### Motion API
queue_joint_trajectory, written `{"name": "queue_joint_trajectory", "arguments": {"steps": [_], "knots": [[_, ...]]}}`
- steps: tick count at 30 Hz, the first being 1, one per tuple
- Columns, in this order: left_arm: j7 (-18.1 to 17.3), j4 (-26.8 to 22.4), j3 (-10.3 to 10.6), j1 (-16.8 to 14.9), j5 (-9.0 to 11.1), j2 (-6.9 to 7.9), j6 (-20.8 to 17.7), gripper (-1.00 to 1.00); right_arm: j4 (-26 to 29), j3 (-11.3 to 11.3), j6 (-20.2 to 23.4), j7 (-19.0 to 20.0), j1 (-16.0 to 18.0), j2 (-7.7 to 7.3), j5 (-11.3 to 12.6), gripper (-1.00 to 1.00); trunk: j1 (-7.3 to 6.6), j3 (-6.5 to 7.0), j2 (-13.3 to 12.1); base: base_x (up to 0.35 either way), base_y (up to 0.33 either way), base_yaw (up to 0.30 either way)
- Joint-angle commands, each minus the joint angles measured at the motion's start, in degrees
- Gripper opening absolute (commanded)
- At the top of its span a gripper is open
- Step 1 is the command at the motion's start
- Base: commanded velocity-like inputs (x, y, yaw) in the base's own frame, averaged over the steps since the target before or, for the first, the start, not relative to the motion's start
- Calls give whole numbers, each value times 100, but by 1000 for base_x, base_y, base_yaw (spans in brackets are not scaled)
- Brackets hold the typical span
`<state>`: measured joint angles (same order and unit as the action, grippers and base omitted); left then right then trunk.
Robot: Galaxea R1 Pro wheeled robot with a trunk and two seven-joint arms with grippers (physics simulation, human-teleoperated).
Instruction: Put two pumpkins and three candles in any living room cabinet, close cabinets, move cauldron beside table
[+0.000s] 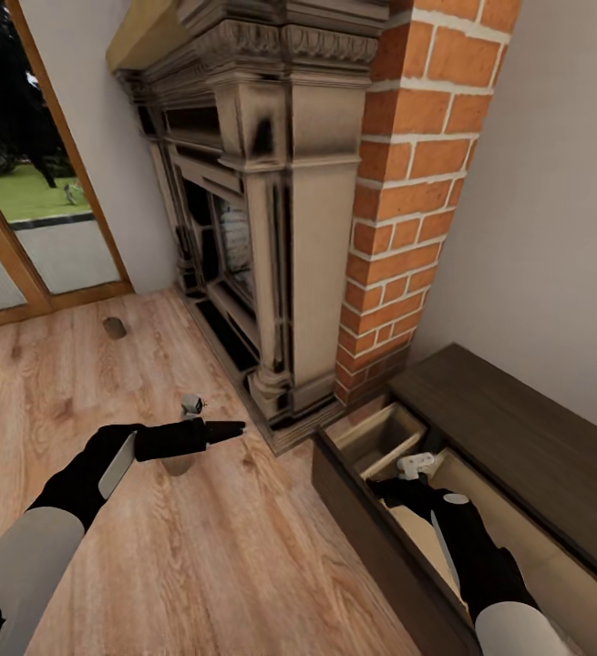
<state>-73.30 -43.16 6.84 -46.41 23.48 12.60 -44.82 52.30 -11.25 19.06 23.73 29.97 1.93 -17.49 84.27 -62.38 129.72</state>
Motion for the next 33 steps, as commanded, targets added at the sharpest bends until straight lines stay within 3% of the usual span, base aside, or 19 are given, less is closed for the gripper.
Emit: {"name": "queue_joint_trajectory", "arguments": {"steps": [1, 33], "knots": [[0, 0, 0, 0, 0, -4, 0, 100, 0, 0, 0, 0, 0, 0, 0, 100, 0, 0, 0, 0, 0, 289], [1, 9, -7, 0, 7, 12, 9, 100, -93, 1, -8, 8, 0, 0, 0, 100, 0, 0, 0, 0, 0, 289]]}}
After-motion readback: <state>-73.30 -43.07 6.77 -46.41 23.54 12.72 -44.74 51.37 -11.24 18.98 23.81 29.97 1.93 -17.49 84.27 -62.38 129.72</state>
